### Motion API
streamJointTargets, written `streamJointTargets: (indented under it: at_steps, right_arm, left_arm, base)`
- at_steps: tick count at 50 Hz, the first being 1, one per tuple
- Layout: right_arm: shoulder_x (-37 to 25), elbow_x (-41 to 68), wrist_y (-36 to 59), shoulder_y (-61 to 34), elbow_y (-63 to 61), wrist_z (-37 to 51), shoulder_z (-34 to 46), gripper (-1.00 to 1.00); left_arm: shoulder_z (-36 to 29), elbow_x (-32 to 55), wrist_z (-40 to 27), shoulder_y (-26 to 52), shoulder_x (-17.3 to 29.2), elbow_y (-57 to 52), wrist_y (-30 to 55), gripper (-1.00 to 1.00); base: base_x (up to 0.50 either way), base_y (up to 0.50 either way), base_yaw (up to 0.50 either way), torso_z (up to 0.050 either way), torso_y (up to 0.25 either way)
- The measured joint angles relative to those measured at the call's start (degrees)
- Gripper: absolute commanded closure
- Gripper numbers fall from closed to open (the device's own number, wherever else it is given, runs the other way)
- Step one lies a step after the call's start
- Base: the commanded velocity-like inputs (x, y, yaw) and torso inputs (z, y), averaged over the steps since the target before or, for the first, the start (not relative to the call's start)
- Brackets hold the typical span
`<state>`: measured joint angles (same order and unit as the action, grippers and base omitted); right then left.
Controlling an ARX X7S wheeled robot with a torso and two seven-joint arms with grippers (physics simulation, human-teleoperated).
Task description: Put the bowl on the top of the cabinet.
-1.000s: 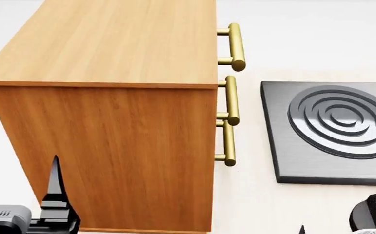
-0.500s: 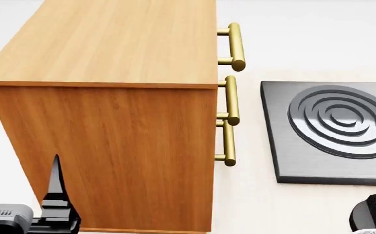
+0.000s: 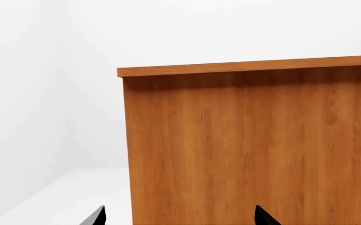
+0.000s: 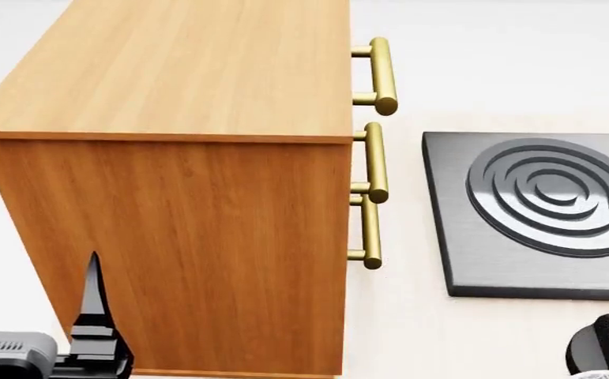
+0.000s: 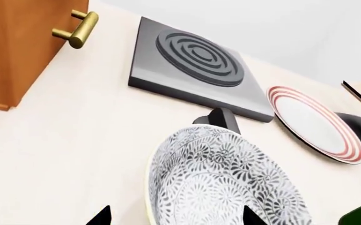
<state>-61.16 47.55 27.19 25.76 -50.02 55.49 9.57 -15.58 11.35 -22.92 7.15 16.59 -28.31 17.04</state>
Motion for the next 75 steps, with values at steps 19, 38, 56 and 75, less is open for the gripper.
streamJointTargets:
  at_steps: [19,38,56,75]
  right_arm:
    - [1.9,-0.6,0.6,-2.8,4.9,-2.2,1.9,-1.00]
    - [3.1,-0.8,1.8,-5.0,6.5,-3.1,3.6,-1.00]
    - [3.7,-0.7,2.9,-6.8,7.6,-3.3,4.2,-1.00]
    - [4.3,-0.9,3.0,-7.6,8.8,-3.8,4.7,-1.00]
  left_arm:
    - [-0.4,0.3,-0.3,0.1,0.2,0.3,-0.3,-1.00]
    - [-0.6,0.7,-0.6,0.1,0.4,0.6,-0.6,-1.00]
    - [-0.6,1.1,-0.9,0.0,0.8,0.5,-0.9,-1.00]
    - [-0.8,1.4,-1.3,0.1,1.0,0.4,-1.0,-1.00]
  base:
    - [0.00,0.00,0.00,0.000,0.000]
    - [0.00,0.00,0.00,0.000,0.000]
    - [0.00,0.00,0.00,0.000,0.000]
    - [0.00,0.00,0.00,0.000,0.000]
